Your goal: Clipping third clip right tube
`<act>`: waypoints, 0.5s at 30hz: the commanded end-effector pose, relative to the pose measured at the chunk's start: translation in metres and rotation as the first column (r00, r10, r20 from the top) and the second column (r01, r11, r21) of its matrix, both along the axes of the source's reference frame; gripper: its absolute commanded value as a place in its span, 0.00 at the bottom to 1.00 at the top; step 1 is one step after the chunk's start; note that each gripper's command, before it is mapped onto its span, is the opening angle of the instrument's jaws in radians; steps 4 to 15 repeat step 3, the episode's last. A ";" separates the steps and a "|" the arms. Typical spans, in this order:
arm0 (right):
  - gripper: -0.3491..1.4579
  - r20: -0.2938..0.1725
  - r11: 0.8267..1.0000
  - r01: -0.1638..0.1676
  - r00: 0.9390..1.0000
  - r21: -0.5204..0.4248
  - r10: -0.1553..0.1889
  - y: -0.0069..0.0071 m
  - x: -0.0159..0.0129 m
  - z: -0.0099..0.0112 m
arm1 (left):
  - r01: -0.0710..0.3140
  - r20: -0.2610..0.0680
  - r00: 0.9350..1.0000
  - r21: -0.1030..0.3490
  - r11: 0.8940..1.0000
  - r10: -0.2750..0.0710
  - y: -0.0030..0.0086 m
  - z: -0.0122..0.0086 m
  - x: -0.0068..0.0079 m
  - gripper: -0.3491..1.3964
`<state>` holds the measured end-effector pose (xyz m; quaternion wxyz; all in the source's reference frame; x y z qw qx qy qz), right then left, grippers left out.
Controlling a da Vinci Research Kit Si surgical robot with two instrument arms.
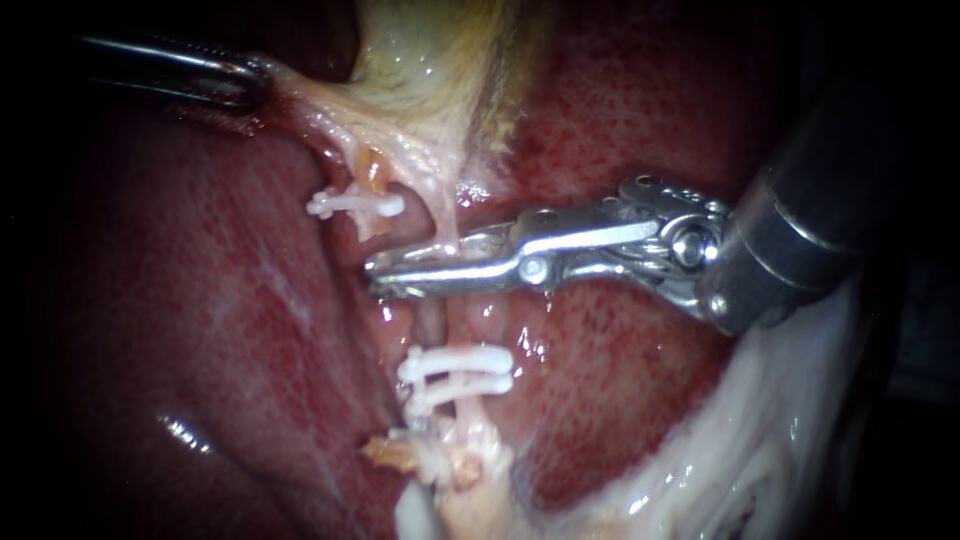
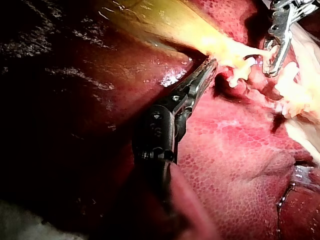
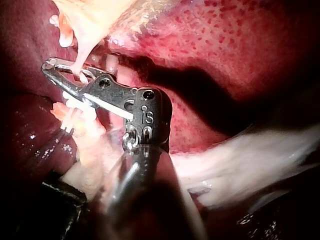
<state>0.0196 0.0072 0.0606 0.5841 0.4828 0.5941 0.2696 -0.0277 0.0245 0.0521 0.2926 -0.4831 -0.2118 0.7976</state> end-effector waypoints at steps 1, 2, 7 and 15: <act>0.00 0.000 1.000 0.001 1.000 0.000 -0.001 0.0000 0.0000 0.0001 | 0.000 0.000 1.000 0.000 1.000 0.000 0.0000 0.0000 0.0000 0.00; 0.00 0.000 1.000 0.001 1.000 0.000 -0.001 0.0000 0.0000 0.0001 | 0.000 0.000 1.000 0.000 1.000 0.000 0.0000 0.0000 0.0000 0.00; 0.00 0.000 1.000 0.001 1.000 -0.001 -0.001 0.0000 0.0000 0.0002 | 0.000 0.000 1.000 0.000 1.000 0.000 0.0000 0.0001 0.0000 0.00; 0.00 0.000 1.000 0.001 1.000 -0.001 -0.001 0.0000 0.0000 0.0002 | 0.000 0.000 1.000 0.000 1.000 0.000 0.0000 0.0001 0.0000 0.00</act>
